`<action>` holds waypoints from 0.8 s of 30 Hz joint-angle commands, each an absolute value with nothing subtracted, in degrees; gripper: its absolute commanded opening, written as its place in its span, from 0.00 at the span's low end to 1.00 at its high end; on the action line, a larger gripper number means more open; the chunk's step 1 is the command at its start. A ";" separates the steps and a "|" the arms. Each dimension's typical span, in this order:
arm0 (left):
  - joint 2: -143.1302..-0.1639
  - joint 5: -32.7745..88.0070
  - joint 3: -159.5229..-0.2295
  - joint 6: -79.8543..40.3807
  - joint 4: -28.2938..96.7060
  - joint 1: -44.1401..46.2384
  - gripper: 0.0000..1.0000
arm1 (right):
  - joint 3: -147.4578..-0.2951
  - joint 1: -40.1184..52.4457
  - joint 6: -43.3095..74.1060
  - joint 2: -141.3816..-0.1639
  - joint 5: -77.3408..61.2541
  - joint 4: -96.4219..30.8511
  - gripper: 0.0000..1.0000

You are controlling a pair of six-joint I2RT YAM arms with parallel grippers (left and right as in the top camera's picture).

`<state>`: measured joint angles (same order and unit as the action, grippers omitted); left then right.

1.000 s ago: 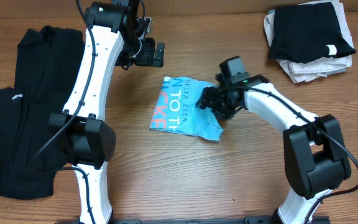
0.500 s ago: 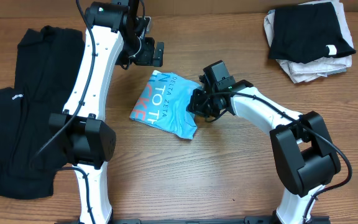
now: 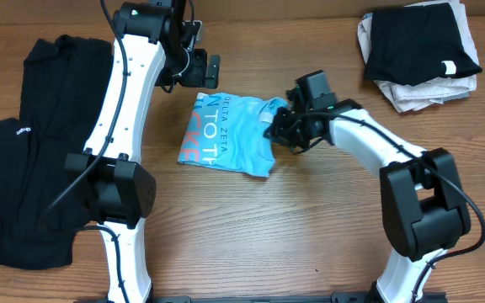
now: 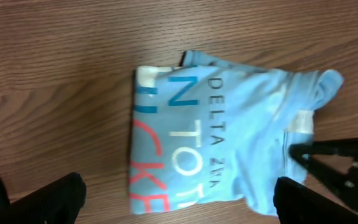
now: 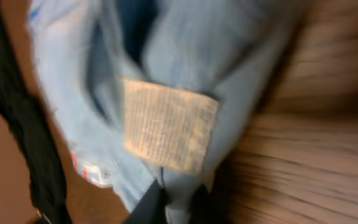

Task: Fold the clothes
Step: 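Grasp the light-blue bundle's right edge with the right gripper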

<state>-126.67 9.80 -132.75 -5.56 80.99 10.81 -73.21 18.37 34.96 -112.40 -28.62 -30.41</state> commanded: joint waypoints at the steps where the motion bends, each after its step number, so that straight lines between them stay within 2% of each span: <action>1: -126.26 9.13 -133.99 -4.29 80.82 10.35 1.00 | -74.63 17.82 34.52 -111.90 -25.32 -31.75 0.47; 6: -126.26 8.71 -133.99 -4.29 80.68 9.93 1.00 | -74.63 20.75 34.54 -111.90 -19.55 -31.81 0.87; 9: -126.26 8.54 -133.99 -4.29 80.68 9.37 1.00 | -74.63 23.44 34.52 -111.94 -13.17 -31.42 0.95; 13: -126.26 8.56 -133.99 -4.49 80.77 8.60 1.00 | -74.63 26.57 34.54 -112.22 -7.11 -30.76 1.00; 15: -126.26 8.60 -133.99 -4.82 80.75 8.34 1.00 | -74.63 27.62 34.57 -112.57 -5.74 -29.39 1.00; 17: -126.26 8.58 -133.99 -5.19 80.75 7.84 1.00 | -74.63 28.08 34.54 -113.32 -5.39 -27.59 0.93; 20: -126.26 8.58 -133.99 -5.17 80.93 7.46 1.00 | -74.65 28.12 34.57 -114.96 -6.37 -25.74 0.79; 24: -126.26 8.56 -133.99 -5.17 80.97 7.46 1.00 | -74.65 28.12 34.52 -115.66 -9.23 -23.42 0.52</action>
